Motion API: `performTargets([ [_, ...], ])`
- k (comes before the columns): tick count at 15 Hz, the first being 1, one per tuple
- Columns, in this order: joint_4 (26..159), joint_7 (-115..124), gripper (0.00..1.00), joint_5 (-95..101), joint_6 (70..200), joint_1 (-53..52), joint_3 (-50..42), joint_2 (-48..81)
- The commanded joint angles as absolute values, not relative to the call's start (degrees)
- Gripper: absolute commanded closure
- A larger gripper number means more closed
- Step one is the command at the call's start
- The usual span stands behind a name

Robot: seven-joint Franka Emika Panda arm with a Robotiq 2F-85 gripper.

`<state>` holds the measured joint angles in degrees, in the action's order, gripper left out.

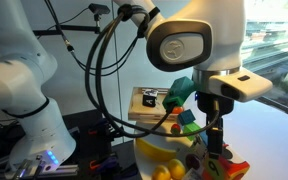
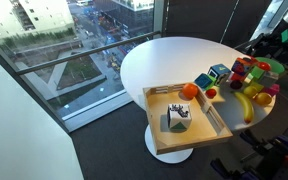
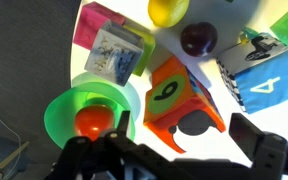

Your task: Put the plastic apple in the bowl

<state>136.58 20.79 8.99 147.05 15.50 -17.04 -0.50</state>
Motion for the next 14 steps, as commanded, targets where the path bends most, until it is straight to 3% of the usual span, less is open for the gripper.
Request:
performTargets([
  [1, 138.9, 15.8, 0.0, 5.9, 143.6, 14.9, -15.4, -5.4],
  [14, 139.8, 4.1, 0.0, 0.3, 124.2, 11.8, -11.2, -15.2],
])
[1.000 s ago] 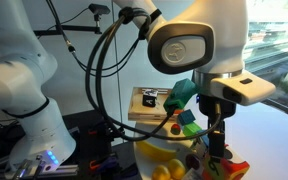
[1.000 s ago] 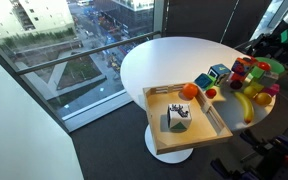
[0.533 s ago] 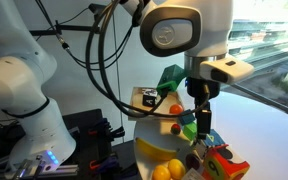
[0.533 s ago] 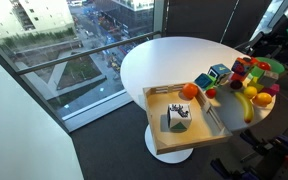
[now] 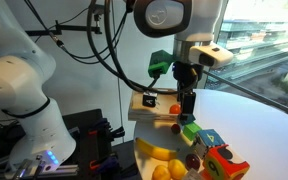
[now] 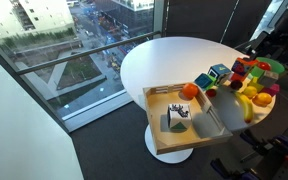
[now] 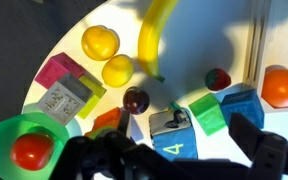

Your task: Put the plastic apple in the bowl

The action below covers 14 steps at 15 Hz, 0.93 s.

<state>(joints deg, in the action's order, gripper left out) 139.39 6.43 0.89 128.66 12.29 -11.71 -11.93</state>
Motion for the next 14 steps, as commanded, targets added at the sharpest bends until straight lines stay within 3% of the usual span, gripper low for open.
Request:
performTargets([
  [1, 139.7, 3.7, 0.0, 0.4, 122.5, 11.6, -11.0, -16.1],
  [14, 139.6, -3.1, 0.0, 0.0, 108.0, 8.9, -9.3, -26.9],
])
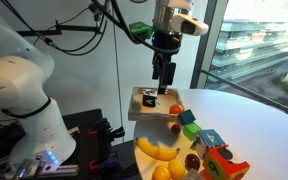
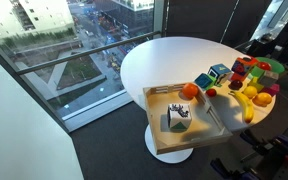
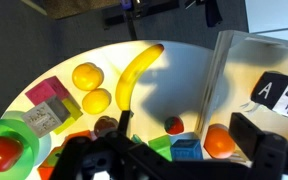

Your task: Put the plastic apple in the bowl

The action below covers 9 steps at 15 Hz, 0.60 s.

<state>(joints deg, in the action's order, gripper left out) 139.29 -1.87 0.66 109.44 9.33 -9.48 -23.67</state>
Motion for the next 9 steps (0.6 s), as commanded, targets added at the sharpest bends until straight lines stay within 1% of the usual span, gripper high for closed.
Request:
performTargets([
  [1, 139.9, -3.1, 0.0, -0.1, 108.5, 8.8, -9.2, -27.8],
  [5, 140.8, -3.0, 0.0, -0.2, 109.9, 8.6, -9.0, -31.2],
  [9, 140.0, -3.5, 0.0, 0.1, 108.3, 9.0, -9.6, -34.5],
])
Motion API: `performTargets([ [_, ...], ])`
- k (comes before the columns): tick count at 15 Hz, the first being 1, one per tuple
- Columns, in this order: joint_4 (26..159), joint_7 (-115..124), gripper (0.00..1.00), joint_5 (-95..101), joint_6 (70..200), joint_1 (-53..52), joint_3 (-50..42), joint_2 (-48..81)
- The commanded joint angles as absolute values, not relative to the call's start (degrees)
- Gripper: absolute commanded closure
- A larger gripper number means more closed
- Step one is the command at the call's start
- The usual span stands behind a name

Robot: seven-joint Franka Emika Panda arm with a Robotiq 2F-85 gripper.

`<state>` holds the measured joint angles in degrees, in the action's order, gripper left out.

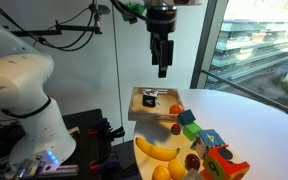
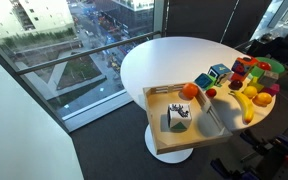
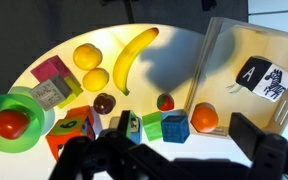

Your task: Put the plastic apple in the bowl

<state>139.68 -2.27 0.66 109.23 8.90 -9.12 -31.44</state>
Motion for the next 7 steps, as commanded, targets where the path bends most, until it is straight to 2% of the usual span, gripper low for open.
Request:
performTargets([
  [1, 139.9, -3.7, 0.0, -0.1, 108.0, 8.9, -9.8, -34.8],
  [7, 139.7, -2.5, 0.0, 0.6, 108.8, 9.0, -9.3, -34.0],
])
